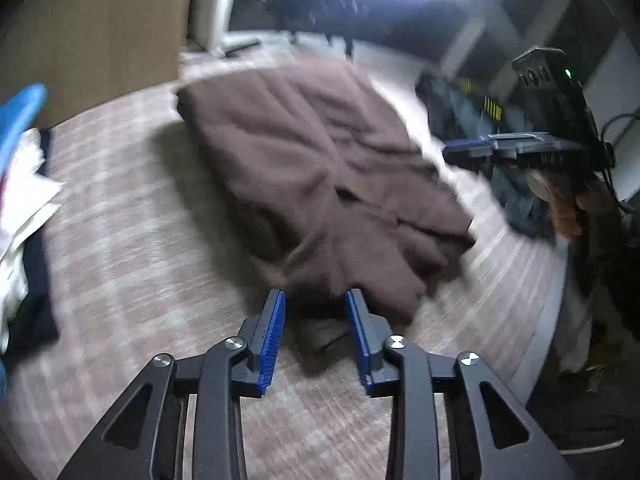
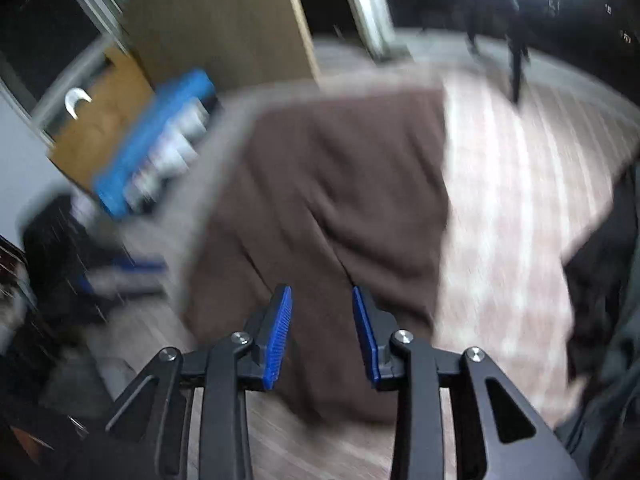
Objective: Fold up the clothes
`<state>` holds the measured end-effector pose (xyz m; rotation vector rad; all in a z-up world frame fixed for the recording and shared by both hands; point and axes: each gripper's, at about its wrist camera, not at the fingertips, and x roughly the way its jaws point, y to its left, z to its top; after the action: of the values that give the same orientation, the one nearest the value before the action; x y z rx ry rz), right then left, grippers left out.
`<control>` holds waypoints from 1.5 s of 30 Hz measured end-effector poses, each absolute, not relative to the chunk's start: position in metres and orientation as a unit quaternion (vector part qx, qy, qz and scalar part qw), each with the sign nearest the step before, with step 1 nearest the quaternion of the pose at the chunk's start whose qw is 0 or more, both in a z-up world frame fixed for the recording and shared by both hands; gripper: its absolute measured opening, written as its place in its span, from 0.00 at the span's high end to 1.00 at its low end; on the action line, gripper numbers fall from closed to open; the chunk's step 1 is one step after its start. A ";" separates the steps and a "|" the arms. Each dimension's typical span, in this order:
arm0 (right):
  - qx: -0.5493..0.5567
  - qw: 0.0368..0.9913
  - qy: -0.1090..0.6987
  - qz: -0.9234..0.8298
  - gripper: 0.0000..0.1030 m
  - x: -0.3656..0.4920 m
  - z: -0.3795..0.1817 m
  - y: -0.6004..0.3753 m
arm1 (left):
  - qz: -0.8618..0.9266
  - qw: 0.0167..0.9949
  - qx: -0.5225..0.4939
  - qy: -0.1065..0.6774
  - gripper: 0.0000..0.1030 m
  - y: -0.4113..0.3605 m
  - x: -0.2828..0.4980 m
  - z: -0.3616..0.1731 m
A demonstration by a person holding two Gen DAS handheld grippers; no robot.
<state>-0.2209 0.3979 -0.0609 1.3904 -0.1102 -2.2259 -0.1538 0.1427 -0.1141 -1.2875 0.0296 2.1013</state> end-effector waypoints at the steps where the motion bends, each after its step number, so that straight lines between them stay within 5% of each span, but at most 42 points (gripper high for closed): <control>1: 0.503 0.268 -0.040 -0.821 0.66 -0.232 -0.052 0.385 | 0.806 0.326 -0.493 0.002 0.69 0.140 -0.158 -0.117; 10: 0.553 0.292 0.068 -0.778 0.61 -0.334 -0.081 0.251 | 0.801 0.321 -0.503 -0.050 0.69 0.151 -0.183 -0.151; 13: 0.575 0.276 0.036 -0.769 0.61 -0.358 -0.104 0.255 | 0.796 0.343 -0.491 -0.088 0.89 0.149 -0.181 -0.146; 15: 0.584 0.271 0.012 -0.765 0.62 -0.370 -0.116 0.263 | 0.791 0.361 -0.480 -0.116 0.90 0.146 -0.178 -0.141; 19: 0.593 0.280 -0.032 -0.755 0.62 -0.382 -0.133 0.281 | 0.796 0.346 -0.492 -0.074 0.90 0.145 -0.167 -0.135; 23: 0.521 0.323 -0.069 -0.787 0.62 -0.354 -0.076 0.326 | 0.807 0.296 -0.508 -0.051 0.89 0.121 -0.171 -0.118; 25: 0.468 0.299 -0.061 -0.830 0.62 -0.339 -0.050 0.367 | 0.822 0.281 -0.493 -0.044 0.81 0.108 -0.177 -0.099; 32: 0.455 0.200 -0.089 -0.863 0.73 -0.350 -0.054 0.465 | 0.853 0.286 -0.437 -0.013 0.80 0.146 -0.261 -0.057; 36: 0.467 0.236 -0.108 -0.845 0.73 -0.359 -0.072 0.467 | 0.841 0.315 -0.438 -0.021 0.80 0.190 -0.311 -0.063; 39: 0.497 0.251 -0.080 -0.827 0.73 -0.370 -0.104 0.448 | 0.838 0.322 -0.441 0.001 0.71 0.213 -0.335 -0.083; 42: 0.532 0.247 -0.052 -0.808 0.78 -0.378 -0.131 0.444 | 0.823 0.277 -0.495 0.039 0.77 0.221 -0.359 -0.129; 45: 0.481 0.260 -0.115 -0.829 0.78 -0.368 -0.113 0.480 | 0.829 0.268 -0.489 0.036 0.79 0.217 -0.355 -0.111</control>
<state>-0.3677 0.4804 -0.1128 1.3037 -0.3112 -2.2465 -0.3548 0.2168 -0.1113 -1.3187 0.0980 2.2377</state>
